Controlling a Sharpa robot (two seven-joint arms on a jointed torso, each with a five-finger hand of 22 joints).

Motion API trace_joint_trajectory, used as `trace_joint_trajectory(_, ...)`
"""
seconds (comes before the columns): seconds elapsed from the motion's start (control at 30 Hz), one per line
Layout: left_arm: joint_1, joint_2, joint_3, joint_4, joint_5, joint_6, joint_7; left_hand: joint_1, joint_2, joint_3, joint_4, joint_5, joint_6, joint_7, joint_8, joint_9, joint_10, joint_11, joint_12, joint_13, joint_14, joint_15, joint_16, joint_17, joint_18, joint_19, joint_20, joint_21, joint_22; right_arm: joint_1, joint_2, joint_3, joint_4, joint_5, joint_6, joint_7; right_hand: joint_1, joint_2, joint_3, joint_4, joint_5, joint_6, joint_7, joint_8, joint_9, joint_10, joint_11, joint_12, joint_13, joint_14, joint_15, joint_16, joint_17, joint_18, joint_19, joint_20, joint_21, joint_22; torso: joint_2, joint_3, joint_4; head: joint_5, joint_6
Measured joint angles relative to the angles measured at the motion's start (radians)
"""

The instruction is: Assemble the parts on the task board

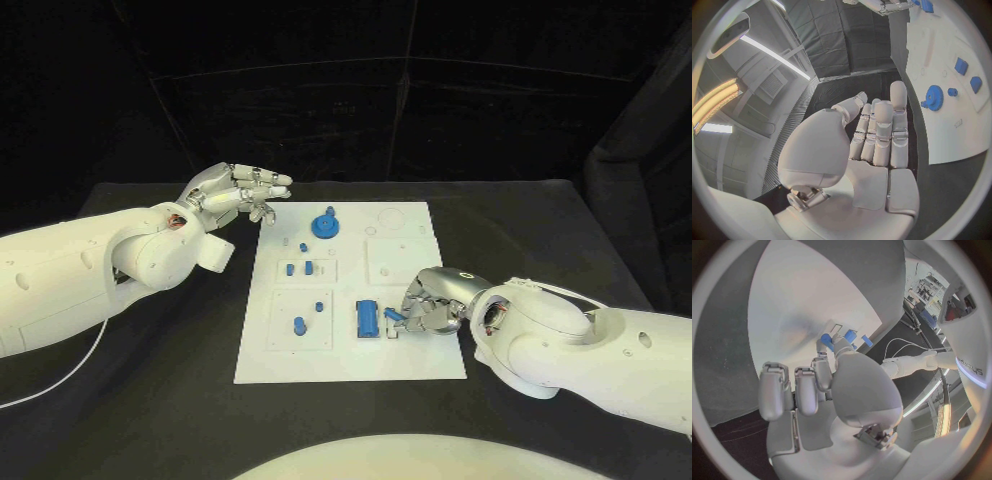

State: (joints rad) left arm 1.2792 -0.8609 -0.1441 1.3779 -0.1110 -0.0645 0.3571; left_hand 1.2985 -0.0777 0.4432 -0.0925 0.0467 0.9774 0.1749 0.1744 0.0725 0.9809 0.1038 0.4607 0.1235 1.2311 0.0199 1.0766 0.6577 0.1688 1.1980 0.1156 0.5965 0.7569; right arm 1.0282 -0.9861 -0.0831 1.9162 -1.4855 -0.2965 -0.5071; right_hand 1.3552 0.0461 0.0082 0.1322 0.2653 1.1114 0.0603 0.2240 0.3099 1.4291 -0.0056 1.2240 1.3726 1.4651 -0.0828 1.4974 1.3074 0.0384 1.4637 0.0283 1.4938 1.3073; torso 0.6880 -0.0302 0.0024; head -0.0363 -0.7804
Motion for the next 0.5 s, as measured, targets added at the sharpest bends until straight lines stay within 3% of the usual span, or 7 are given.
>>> trace_joint_trajectory(0.23,0.000,0.002,0.000,-0.001,0.000,0.001,-0.001,0.000,0.000,0.000,0.000,0.000,0.000,0.000,0.000,0.000,0.000,0.000,0.000,0.000,0.000,0.000,0.000,0.000,0.000,0.000,0.000,0.000,0.000,0.000,-0.015,0.000,0.007,0.083,-0.017,0.006,-0.009,0.007,0.011,0.017,0.008,0.005,0.005,0.003,0.000,0.000,0.000,0.002,0.000,0.002,-0.002,0.000,0.000,0.000,0.004,-0.004,0.000,0.000,0.000,-0.0002,-0.0009,-0.002,0.000)
trace_joint_trajectory(0.5,0.000,0.002,-0.001,-0.001,0.000,0.002,-0.003,0.000,0.000,0.000,0.000,0.000,0.000,0.000,0.000,0.000,0.000,0.000,0.000,0.000,0.000,0.000,0.000,0.000,0.000,0.000,0.000,0.000,0.000,0.000,-0.013,0.000,0.002,0.173,0.001,-0.019,-0.077,0.004,0.020,0.046,0.014,0.015,0.008,0.019,0.009,0.009,-0.009,0.002,-0.043,0.004,-0.003,0.000,0.000,0.000,0.004,-0.003,0.000,0.000,0.000,-0.0008,0.0002,-0.006,0.000)
